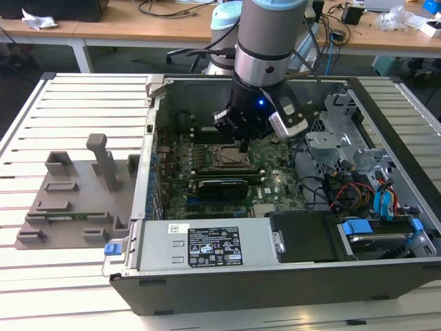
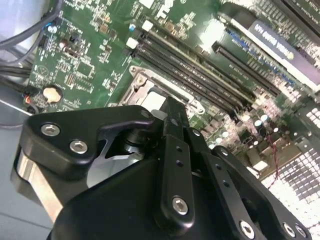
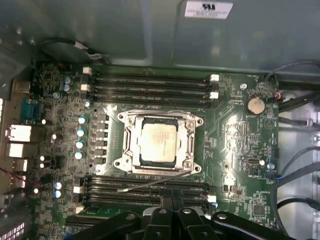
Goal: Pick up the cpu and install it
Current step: 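Install the second cpu locking lever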
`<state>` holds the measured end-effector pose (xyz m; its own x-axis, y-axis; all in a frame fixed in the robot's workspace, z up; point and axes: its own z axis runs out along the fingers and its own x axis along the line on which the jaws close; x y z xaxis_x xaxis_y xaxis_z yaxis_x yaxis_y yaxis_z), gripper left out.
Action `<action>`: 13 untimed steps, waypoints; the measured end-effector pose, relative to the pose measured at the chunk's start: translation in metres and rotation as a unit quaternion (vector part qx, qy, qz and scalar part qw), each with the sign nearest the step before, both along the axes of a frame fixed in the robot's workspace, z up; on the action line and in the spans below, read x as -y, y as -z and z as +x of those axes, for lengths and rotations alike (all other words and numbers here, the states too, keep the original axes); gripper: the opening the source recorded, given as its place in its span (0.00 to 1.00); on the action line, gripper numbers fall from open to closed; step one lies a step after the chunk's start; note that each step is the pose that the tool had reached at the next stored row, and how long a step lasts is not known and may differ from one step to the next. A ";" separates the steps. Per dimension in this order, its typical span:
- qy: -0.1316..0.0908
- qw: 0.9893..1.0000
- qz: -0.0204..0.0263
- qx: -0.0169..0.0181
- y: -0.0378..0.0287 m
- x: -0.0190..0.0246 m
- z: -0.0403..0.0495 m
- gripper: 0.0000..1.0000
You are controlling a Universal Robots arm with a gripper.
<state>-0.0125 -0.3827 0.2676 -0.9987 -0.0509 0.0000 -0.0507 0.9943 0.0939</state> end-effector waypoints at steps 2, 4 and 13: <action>0.000 1.000 0.002 0.000 0.0048 0.0033 0.0000 0.11; 0.000 1.000 0.002 0.000 0.0080 0.0044 -0.0001 0.11; 0.000 1.000 0.022 0.000 0.0200 0.0056 -0.0039 0.11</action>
